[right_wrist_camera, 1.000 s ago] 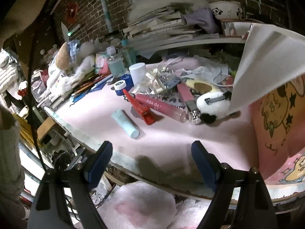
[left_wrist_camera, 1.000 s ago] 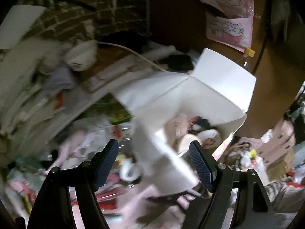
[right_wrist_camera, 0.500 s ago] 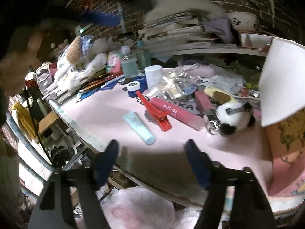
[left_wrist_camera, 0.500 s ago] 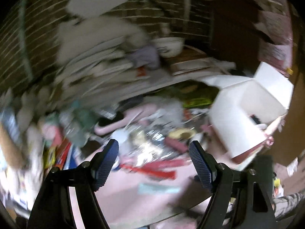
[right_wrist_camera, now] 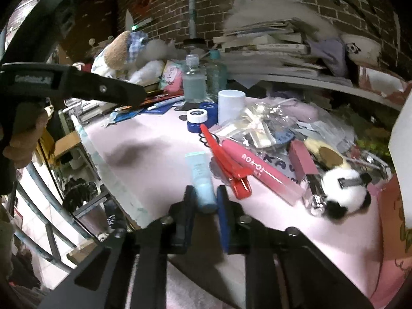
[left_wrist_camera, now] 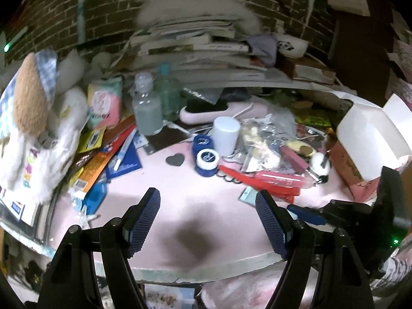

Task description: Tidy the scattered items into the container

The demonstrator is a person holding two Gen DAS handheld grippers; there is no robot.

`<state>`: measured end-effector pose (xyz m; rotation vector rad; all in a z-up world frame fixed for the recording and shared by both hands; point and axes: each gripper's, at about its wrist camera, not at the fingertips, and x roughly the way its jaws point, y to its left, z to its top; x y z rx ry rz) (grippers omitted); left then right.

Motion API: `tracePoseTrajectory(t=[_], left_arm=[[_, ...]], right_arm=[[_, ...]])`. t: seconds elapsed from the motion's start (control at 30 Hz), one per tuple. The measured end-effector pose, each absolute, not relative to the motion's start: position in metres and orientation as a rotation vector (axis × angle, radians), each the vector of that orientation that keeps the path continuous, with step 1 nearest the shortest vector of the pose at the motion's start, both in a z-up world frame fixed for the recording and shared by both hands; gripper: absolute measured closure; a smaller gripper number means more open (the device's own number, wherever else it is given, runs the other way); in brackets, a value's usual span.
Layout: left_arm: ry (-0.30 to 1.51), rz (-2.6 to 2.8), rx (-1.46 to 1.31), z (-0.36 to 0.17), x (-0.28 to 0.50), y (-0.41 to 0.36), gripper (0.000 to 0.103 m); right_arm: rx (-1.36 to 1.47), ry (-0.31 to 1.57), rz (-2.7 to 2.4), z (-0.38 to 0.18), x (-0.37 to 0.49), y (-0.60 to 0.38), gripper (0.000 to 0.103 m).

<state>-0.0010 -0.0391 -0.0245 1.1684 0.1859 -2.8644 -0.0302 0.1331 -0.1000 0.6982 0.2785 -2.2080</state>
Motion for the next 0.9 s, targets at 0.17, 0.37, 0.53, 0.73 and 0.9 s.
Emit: tracePoseTrajectory(t=[0.17, 0.37, 0.53, 0.73, 0.9], left_arm=[[0.209, -2.851, 1.191, -0.032, -0.003, -0.044, 0.029], [0.204, -2.847, 1.202, -0.034, -0.005, -0.045, 0.029], [0.212, -2.849, 1.214, -0.036, -0.006, -0.044, 0.029], [0.22, -2.842, 1.226, -0.039, -0.008, -0.046, 0.029], [0.234, -2.826, 1.236, -0.044, -0.009, -0.049, 0.029]], right_arm=[[0.685, 0.291, -2.217, -0.1, -0.028, 0.129, 0.091], [0.639, 0.297, -2.238, -0.092, -0.018, 0.131, 0.091], [0.691, 0.283, -2.208, -0.096, -0.016, 0.13, 0.091], [0.672, 0.311, -2.21, -0.102, -0.008, 0.126, 0.09], [0.683, 0.297, -2.2, -0.101, -0.016, 0.122, 0.09]])
